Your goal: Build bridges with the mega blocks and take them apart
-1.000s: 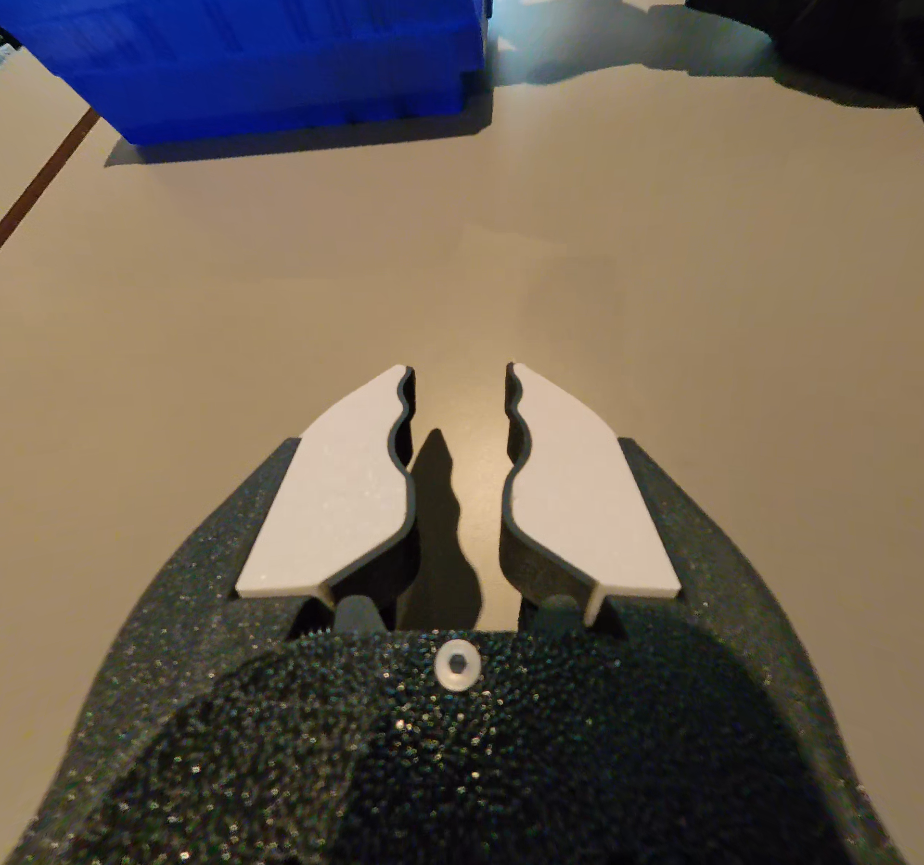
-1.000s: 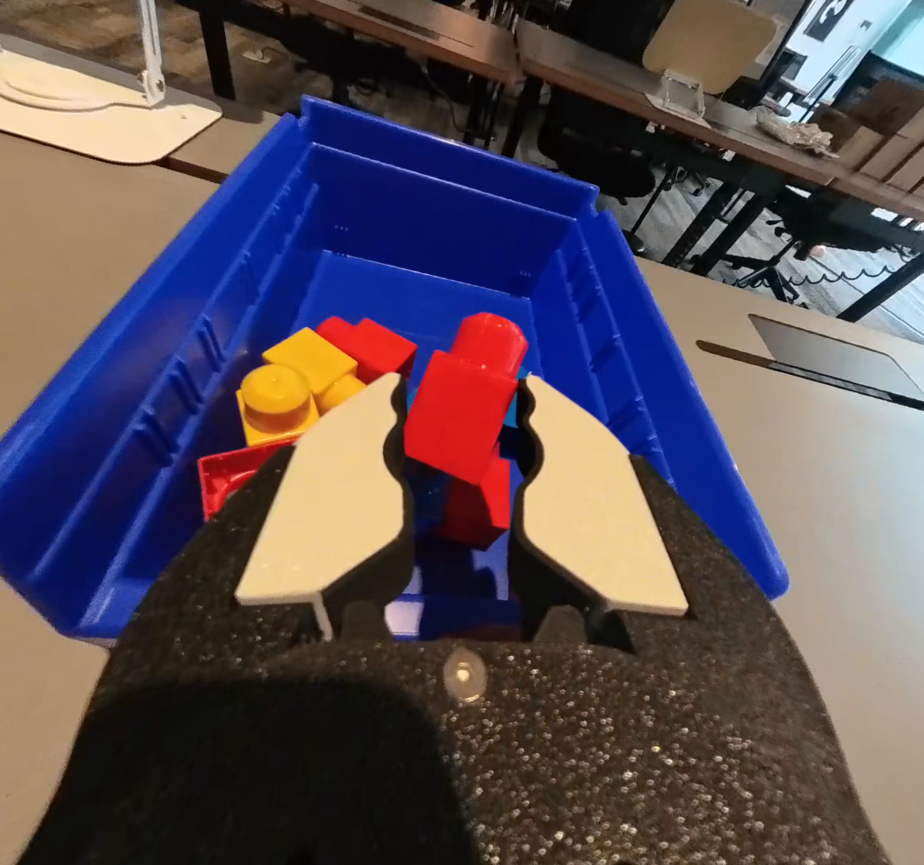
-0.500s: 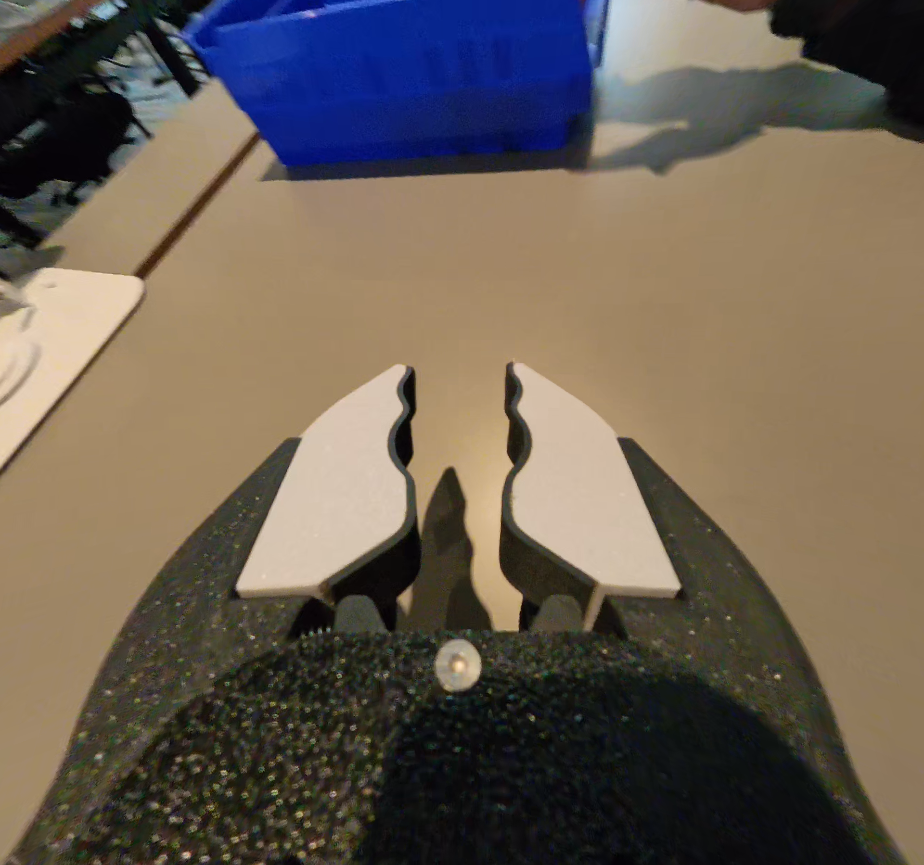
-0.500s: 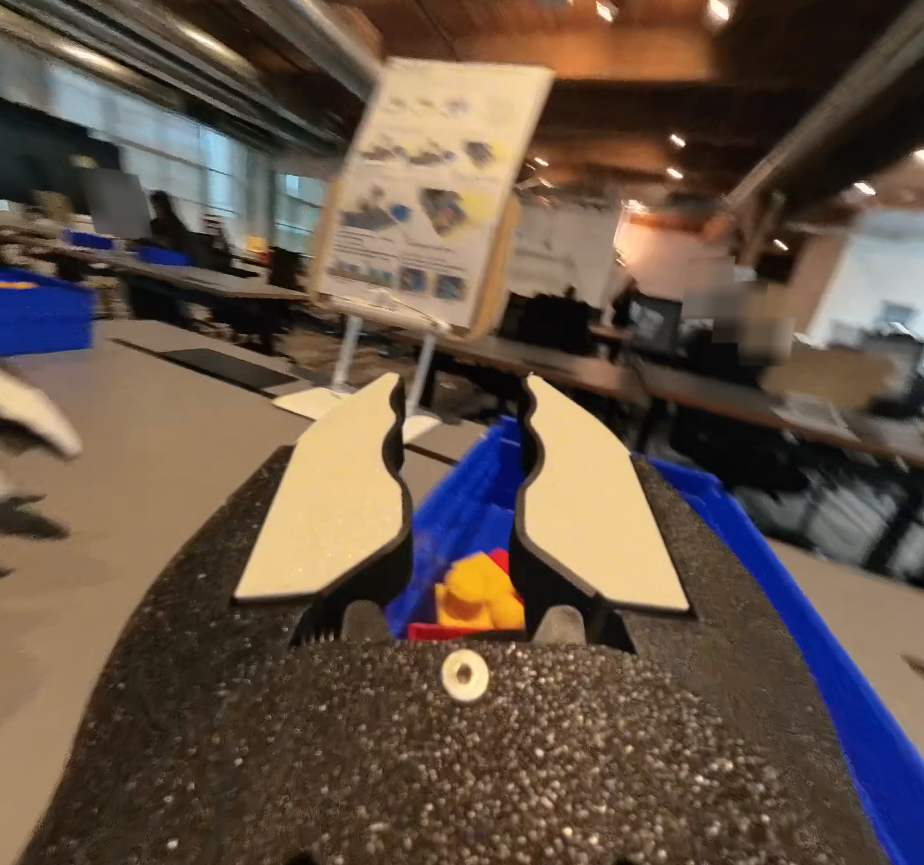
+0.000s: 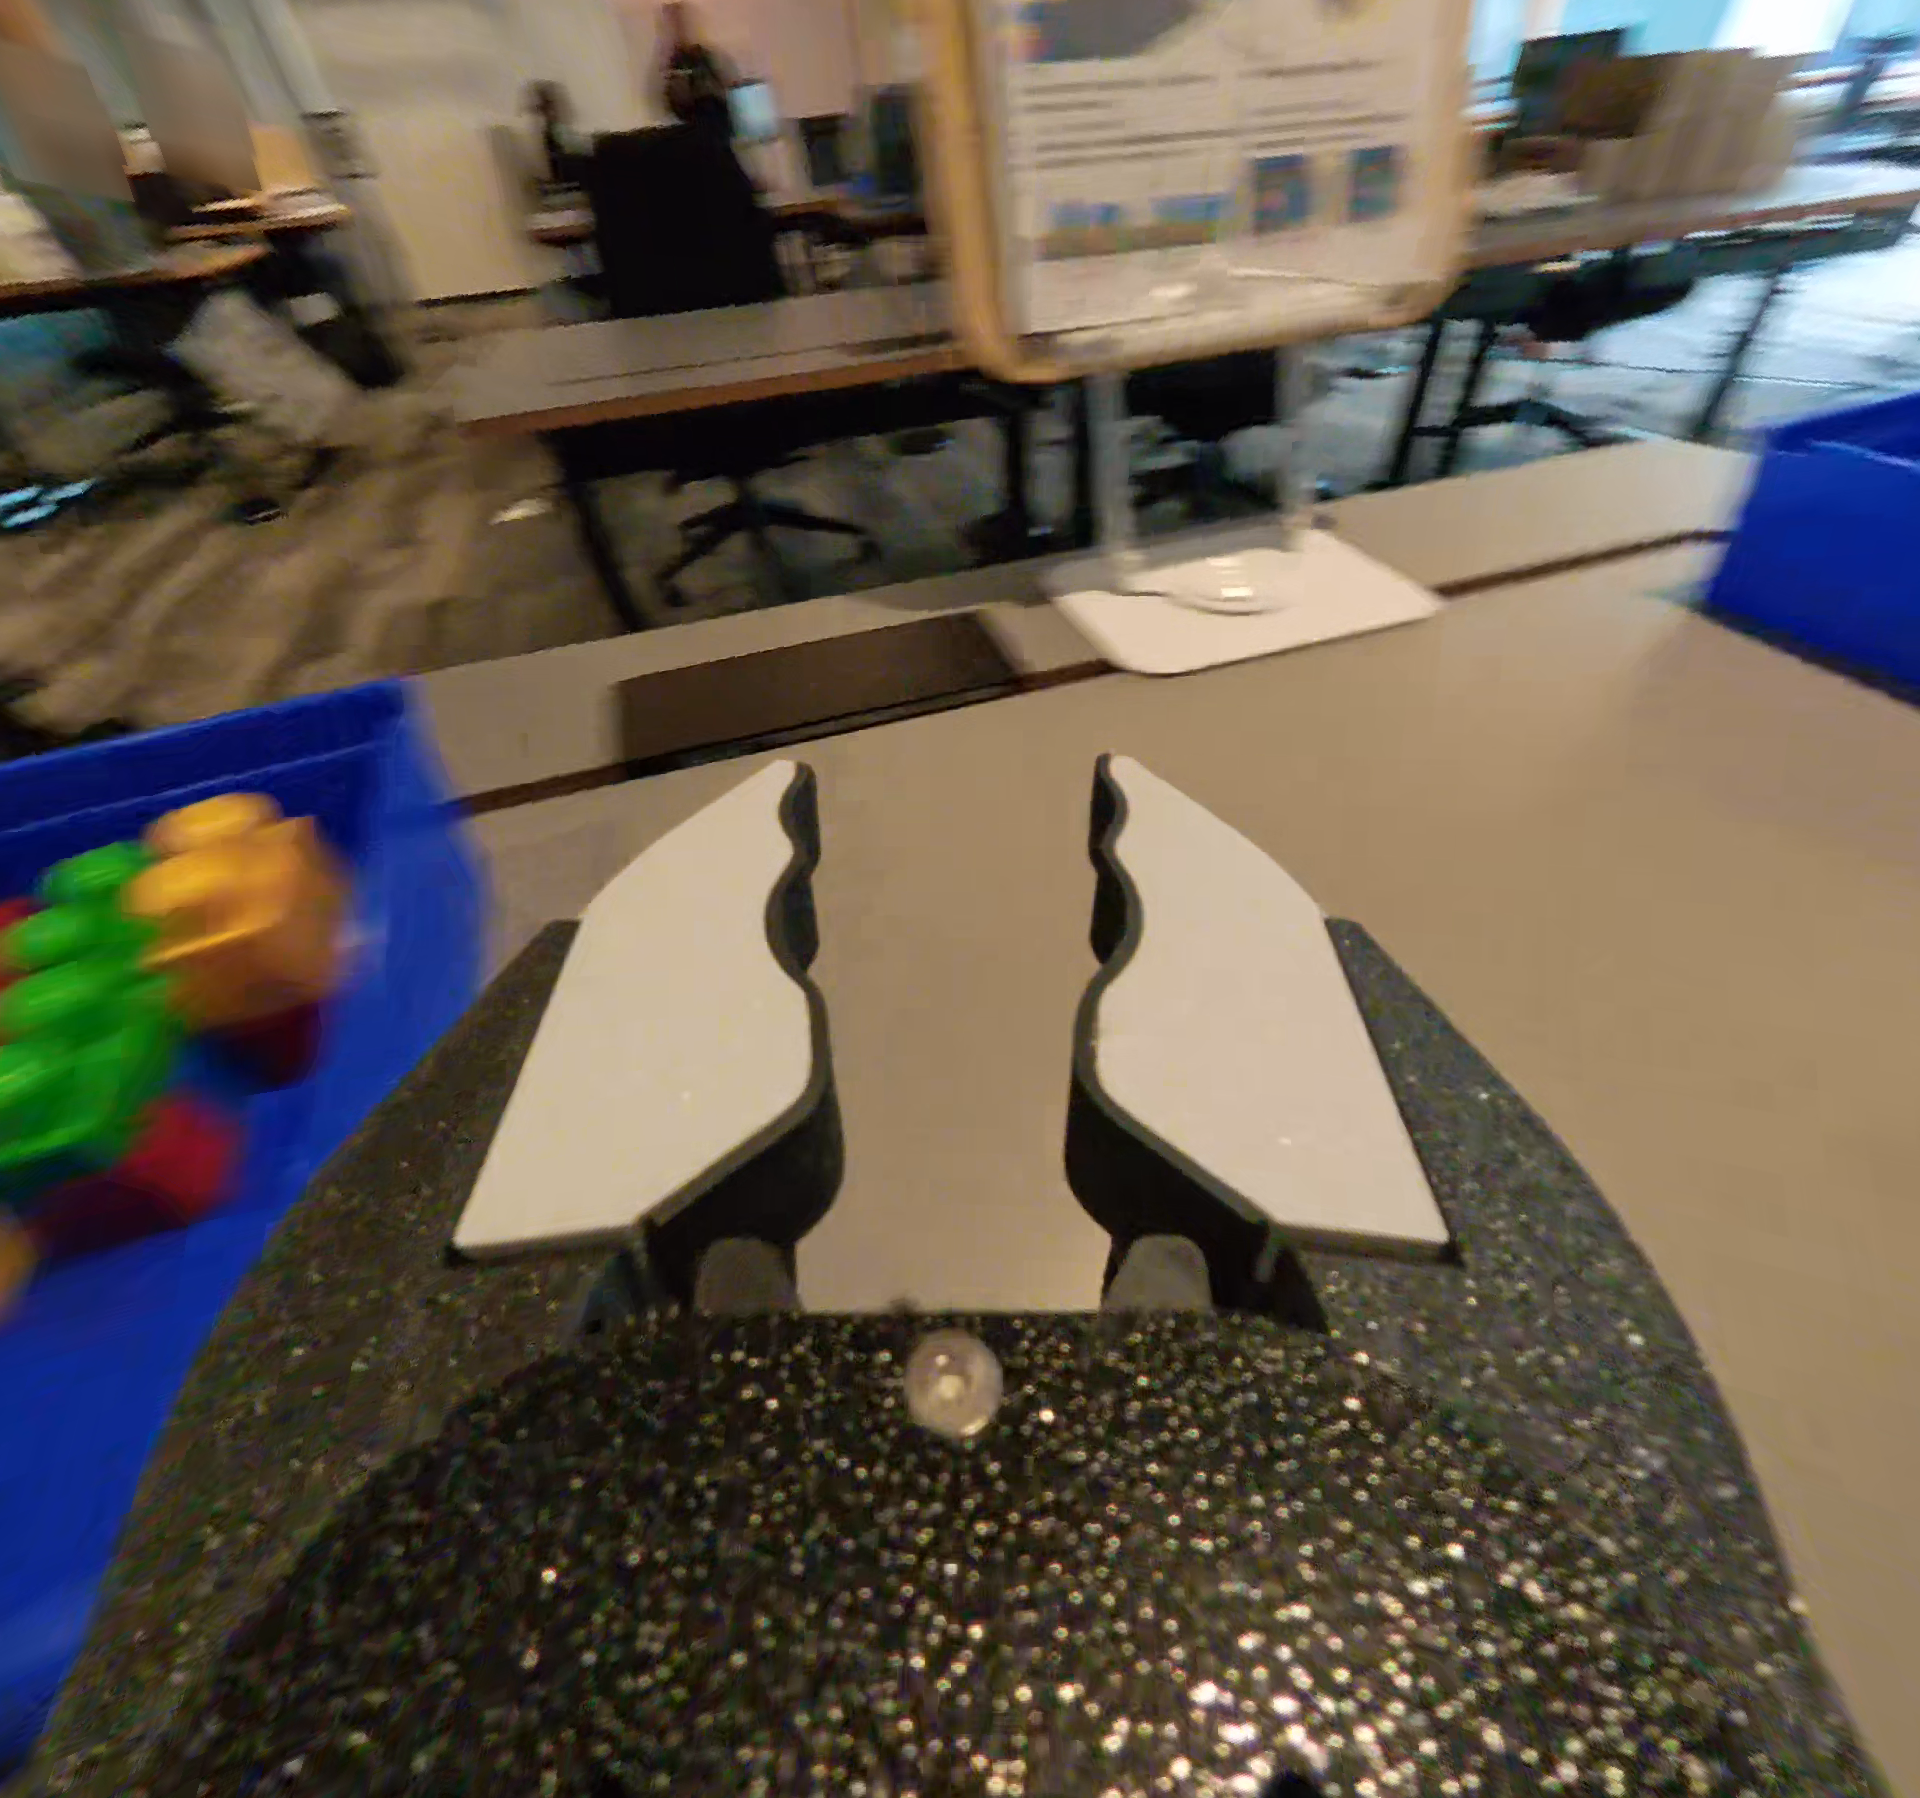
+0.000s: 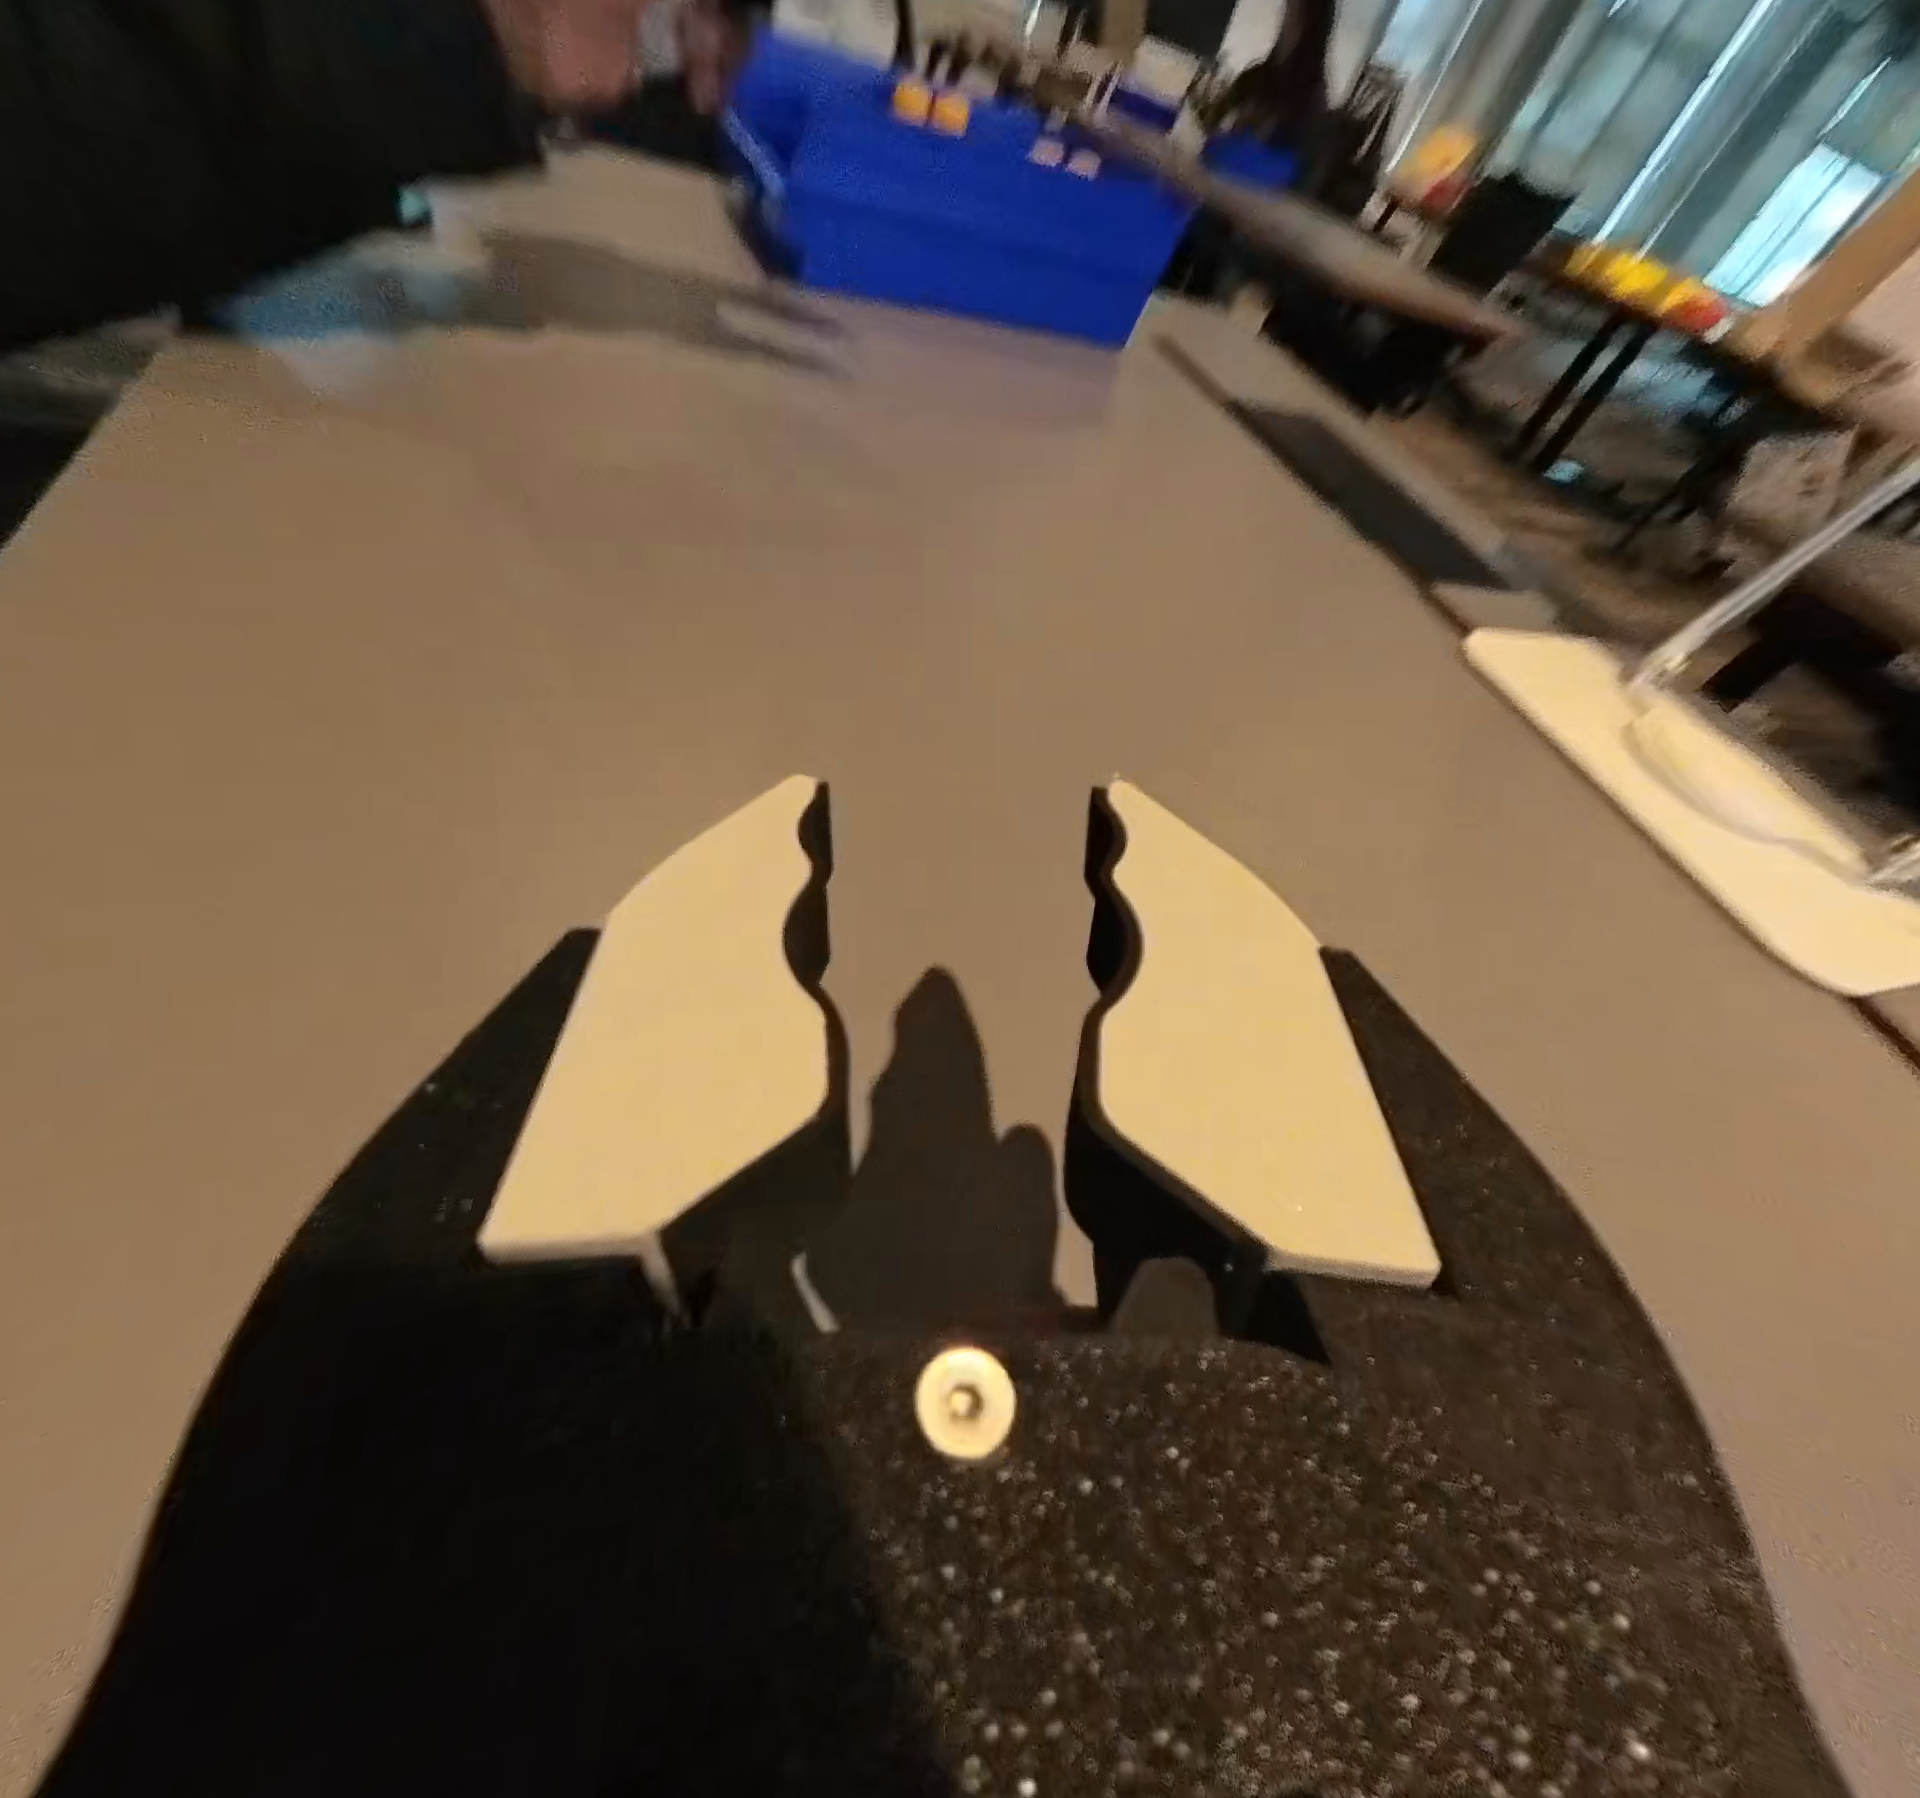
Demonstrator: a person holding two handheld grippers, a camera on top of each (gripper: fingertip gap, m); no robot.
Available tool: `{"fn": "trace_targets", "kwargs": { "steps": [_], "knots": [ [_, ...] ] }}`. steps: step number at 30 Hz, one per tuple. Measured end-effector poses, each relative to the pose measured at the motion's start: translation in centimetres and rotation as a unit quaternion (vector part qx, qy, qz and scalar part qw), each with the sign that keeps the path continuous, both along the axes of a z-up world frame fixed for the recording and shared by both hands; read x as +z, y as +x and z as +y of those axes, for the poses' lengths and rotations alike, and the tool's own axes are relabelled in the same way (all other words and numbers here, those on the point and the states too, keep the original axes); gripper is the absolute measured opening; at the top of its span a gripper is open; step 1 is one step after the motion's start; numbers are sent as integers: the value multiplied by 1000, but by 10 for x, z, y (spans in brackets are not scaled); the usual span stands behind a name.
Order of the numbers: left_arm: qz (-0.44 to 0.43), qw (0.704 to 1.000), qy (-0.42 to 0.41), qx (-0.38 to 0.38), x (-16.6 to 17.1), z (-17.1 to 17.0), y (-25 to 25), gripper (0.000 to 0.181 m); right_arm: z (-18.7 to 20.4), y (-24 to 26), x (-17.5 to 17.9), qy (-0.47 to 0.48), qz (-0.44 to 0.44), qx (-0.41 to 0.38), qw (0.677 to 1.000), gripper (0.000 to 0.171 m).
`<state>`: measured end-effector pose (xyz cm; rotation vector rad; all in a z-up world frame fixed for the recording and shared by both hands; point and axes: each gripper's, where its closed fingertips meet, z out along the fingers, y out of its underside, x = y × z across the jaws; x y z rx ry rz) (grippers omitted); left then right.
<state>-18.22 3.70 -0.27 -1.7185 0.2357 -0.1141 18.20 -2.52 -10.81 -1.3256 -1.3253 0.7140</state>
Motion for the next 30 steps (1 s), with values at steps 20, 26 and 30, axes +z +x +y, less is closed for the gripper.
{"fn": "trace_targets", "kwargs": {
  "steps": [20, 26, 30],
  "knots": [
    [20, 945, -276, 172, -103, 62, -260, 44, 4, -5, -9, -6, -31, -8, 999, 45],
    [94, 913, -358, 170, -142, 76, -268, 40, 4, -8, -11, -5, -40, -3, 999, 45],
    [108, 911, -353, 185, -144, 77, -269, 39, 3, -8, -12, 4, -44, -2, 999, 45]
  ]
}}
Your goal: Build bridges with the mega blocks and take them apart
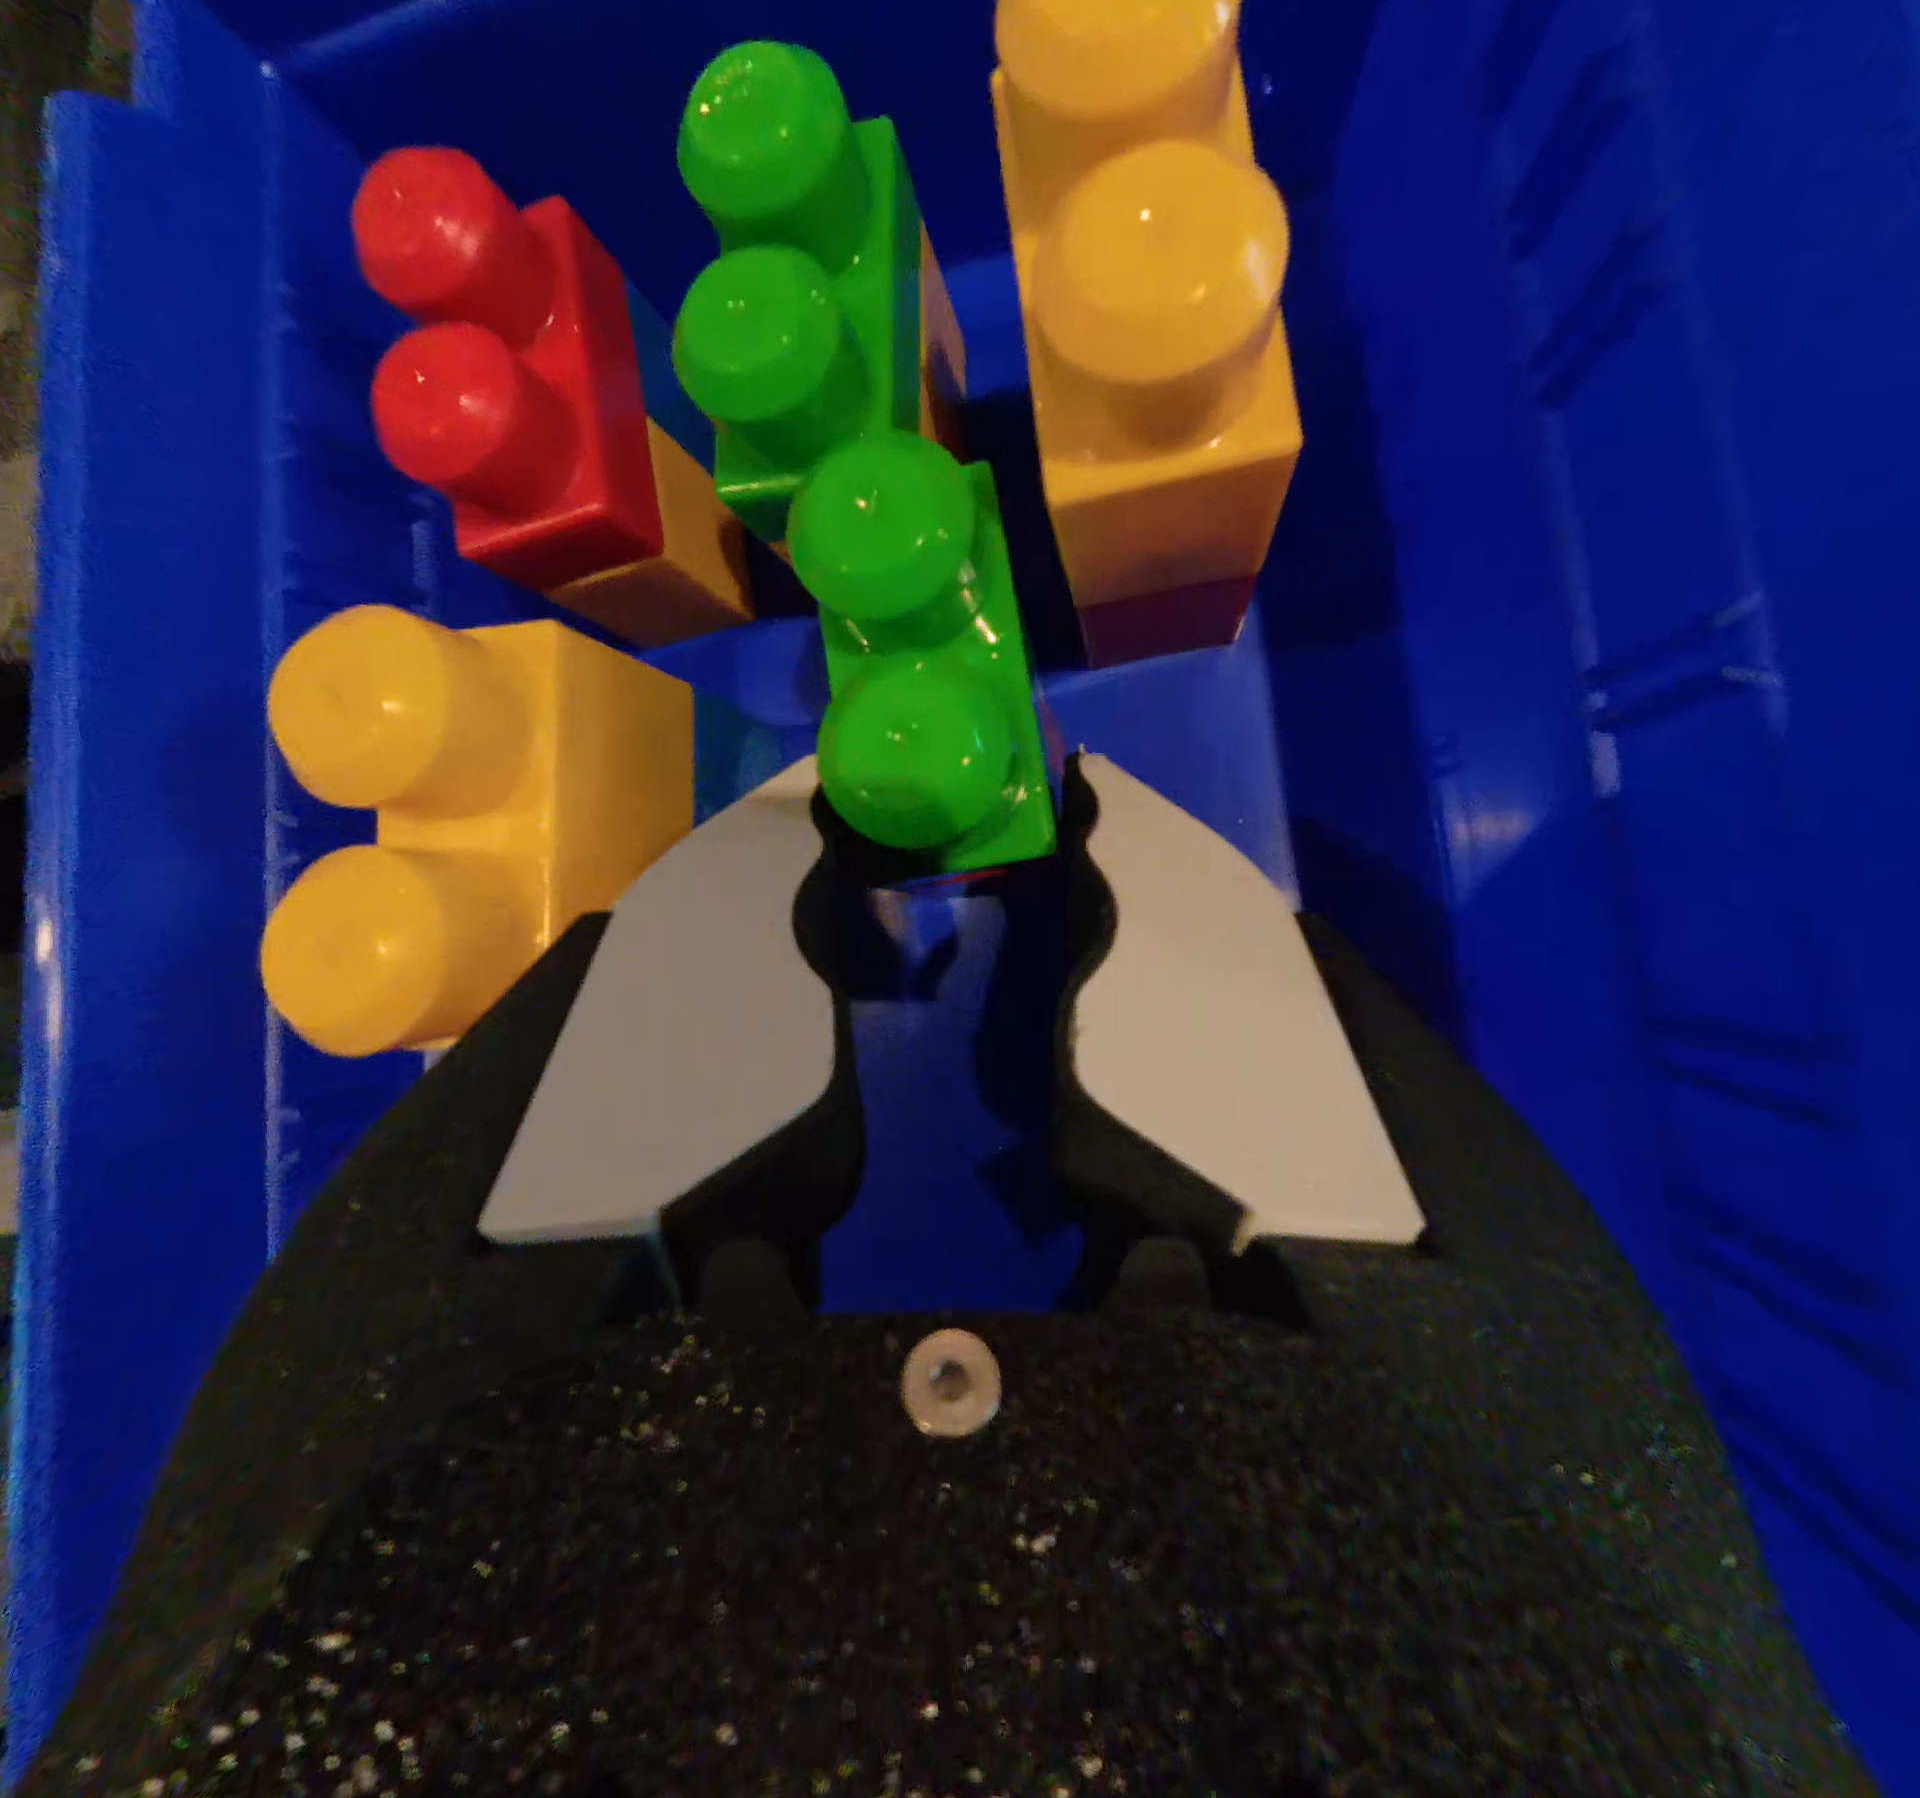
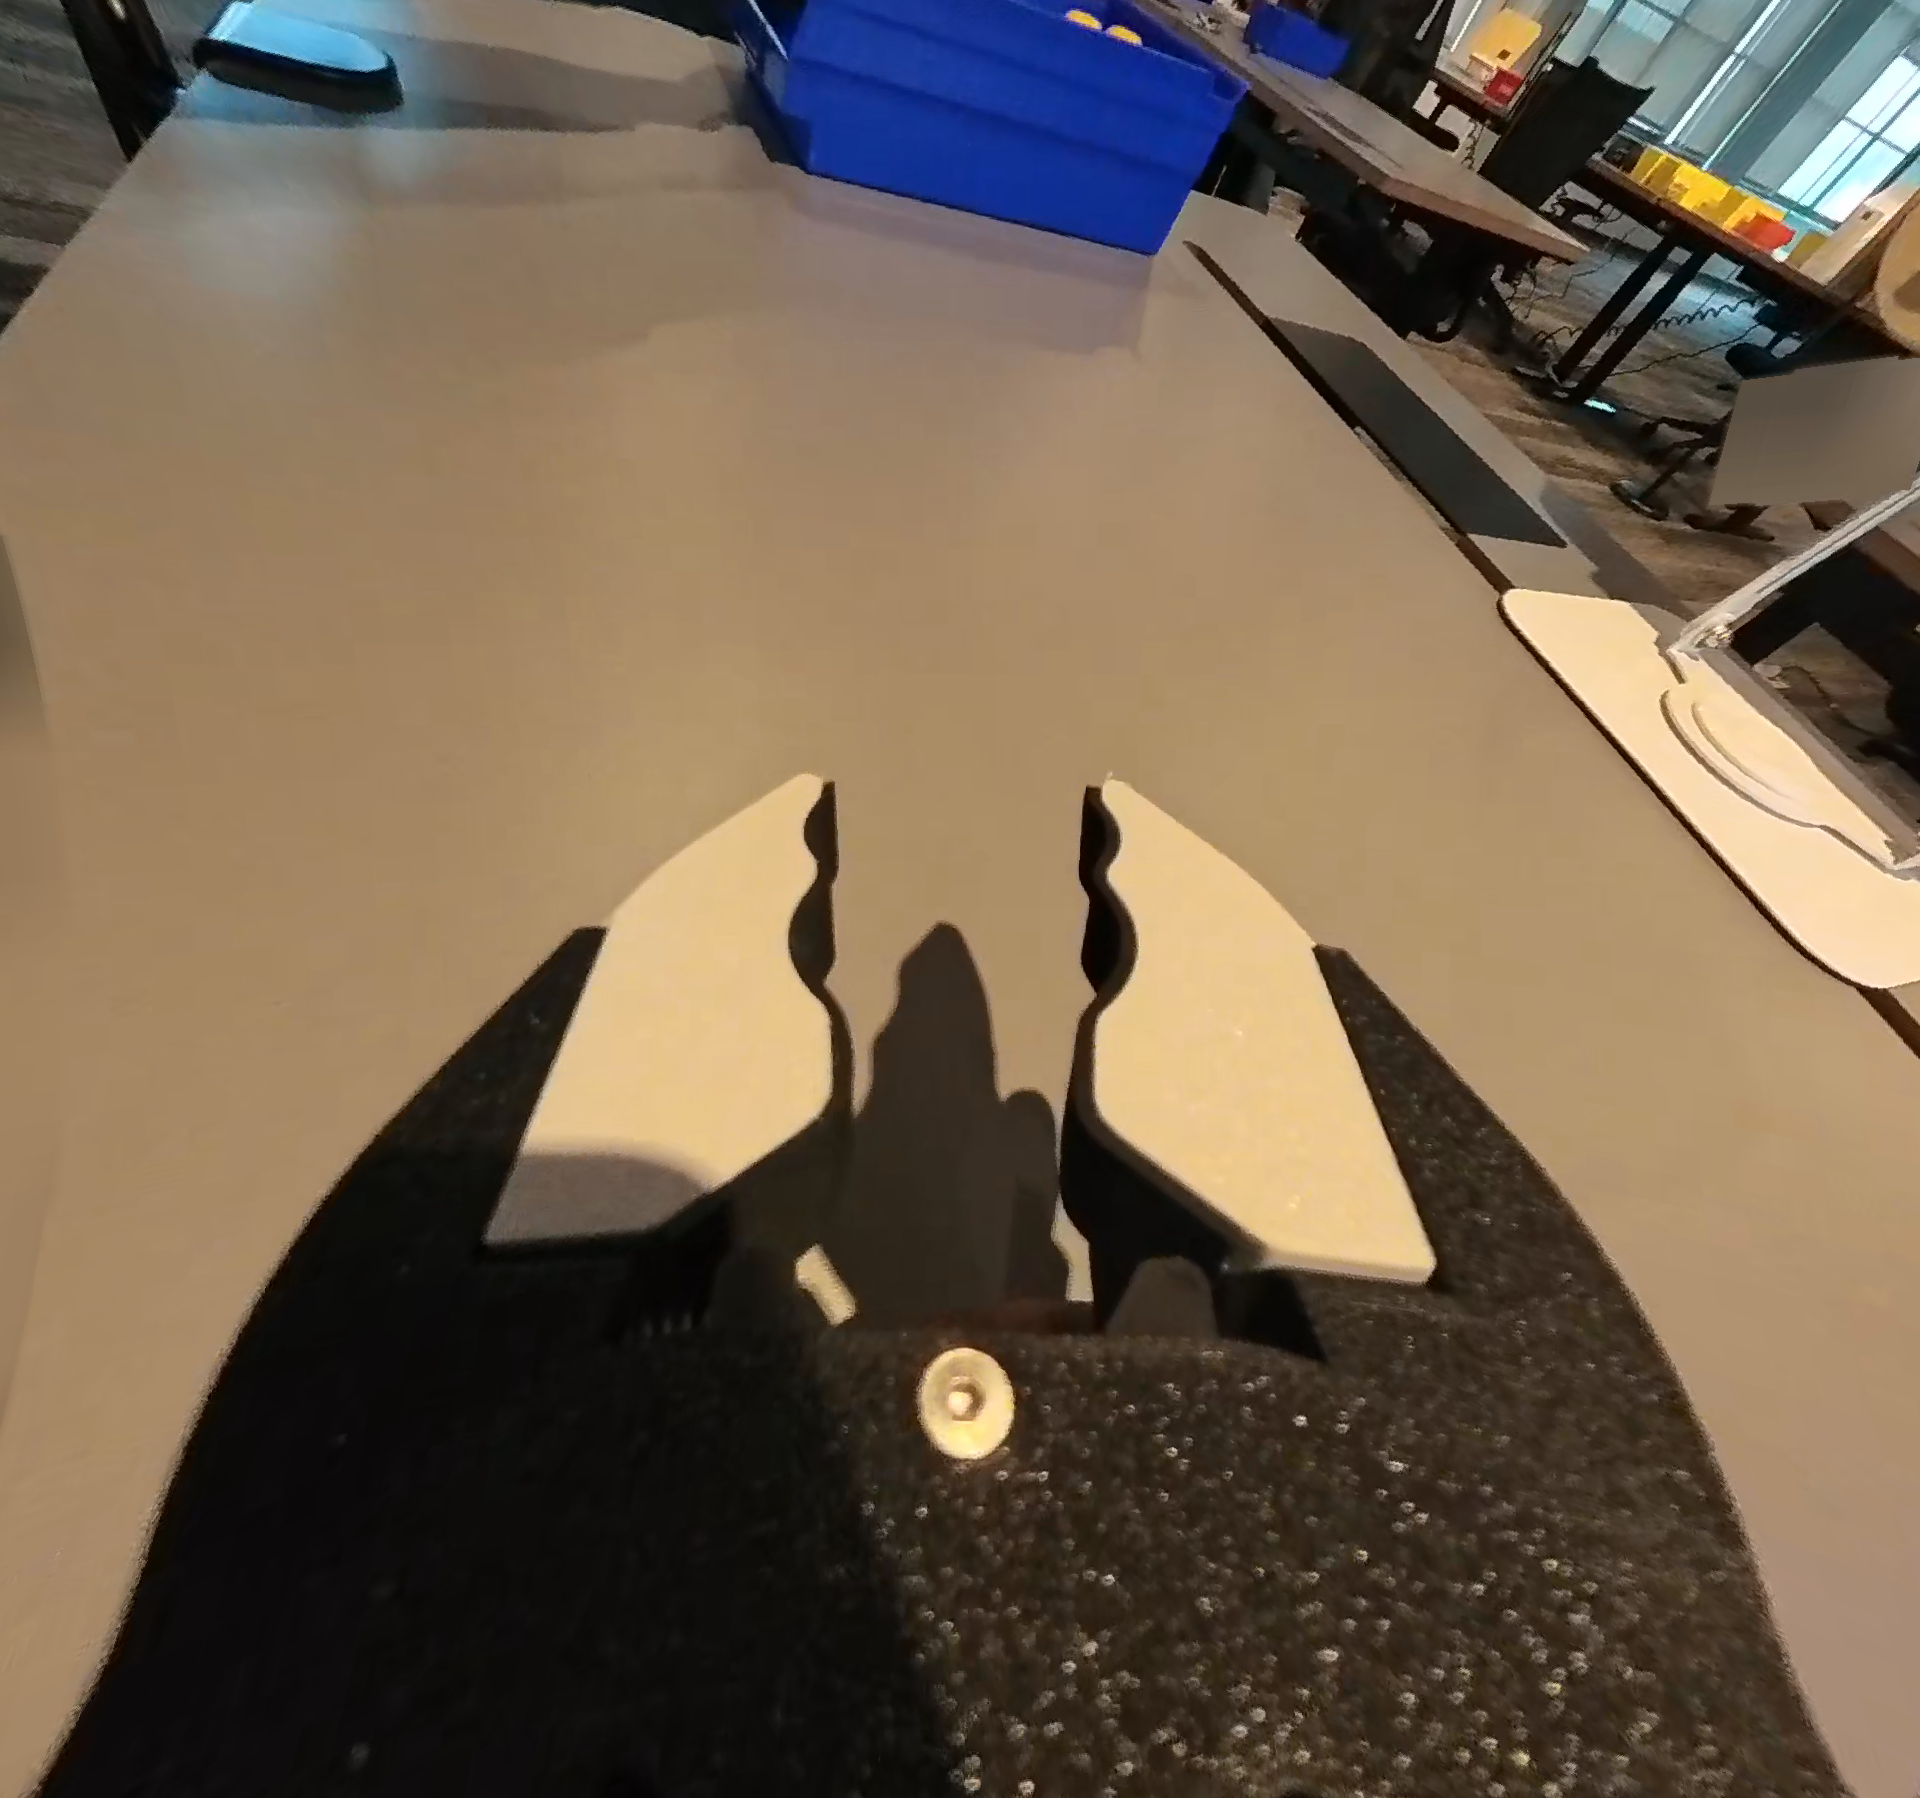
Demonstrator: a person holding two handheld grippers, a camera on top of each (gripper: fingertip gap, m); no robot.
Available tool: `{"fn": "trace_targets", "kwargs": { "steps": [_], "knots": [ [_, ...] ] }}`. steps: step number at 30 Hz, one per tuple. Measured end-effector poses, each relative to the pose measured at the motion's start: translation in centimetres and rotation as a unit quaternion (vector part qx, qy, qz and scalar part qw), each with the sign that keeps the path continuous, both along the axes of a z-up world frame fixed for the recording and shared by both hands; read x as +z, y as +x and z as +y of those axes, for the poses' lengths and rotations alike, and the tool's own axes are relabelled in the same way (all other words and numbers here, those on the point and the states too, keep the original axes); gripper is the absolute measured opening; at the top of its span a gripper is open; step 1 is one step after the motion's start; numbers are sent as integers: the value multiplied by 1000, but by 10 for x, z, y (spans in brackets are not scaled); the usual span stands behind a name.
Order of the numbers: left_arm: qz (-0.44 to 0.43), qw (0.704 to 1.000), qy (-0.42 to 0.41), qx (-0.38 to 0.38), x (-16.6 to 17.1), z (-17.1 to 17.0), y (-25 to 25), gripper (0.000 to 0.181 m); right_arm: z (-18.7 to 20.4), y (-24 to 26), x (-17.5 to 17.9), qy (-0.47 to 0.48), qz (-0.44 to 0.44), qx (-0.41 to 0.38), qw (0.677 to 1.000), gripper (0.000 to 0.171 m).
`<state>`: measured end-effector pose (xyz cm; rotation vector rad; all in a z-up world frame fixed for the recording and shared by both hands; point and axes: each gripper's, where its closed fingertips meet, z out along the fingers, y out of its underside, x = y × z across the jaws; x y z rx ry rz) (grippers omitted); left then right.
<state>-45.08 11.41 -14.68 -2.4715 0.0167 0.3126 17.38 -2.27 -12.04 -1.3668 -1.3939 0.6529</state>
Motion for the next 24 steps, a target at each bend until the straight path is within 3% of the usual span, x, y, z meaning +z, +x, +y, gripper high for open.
{"fn": "trace_targets", "kwargs": {
  "steps": [3, 6, 8, 11, 14, 17, 21, 24],
  "knots": [
    [22, 998, 38, 47, 23, -11, -11, 38, 0, 0, -1, 1, -2, 0, 1000, 45],
    [7, 986, 151, 67, 79, -25, -1, 37, 1, 0, 0, 1, 0, -2, 1000, 45],
    [3, 973, 233, 4, 126, -31, 41, 38, 1, 0, 0, -3, 2, -3, 1000, 45],
    [-21, 942, 272, -194, 166, -36, 166, 37, 3, -1, 6, -22, 24, -2, 999, 44],
    [-100, 874, 204, -430, 147, -56, 325, 38, 6, 0, 11, -43, 47, -5, 998, 45],
    [-145, 793, 112, -581, 97, -84, 456, 38, 8, 5, 18, -63, 75, -6, 995, 46],
    [-147, 737, 4, -660, 22, -108, 559, 38, 8, 16, 22, -102, 98, -4, 990, 48],
    [-117, 717, -21, -687, 1, -121, 588, 38, 7, 21, 16, -136, 79, 5, 988, 54]
  ]
}}
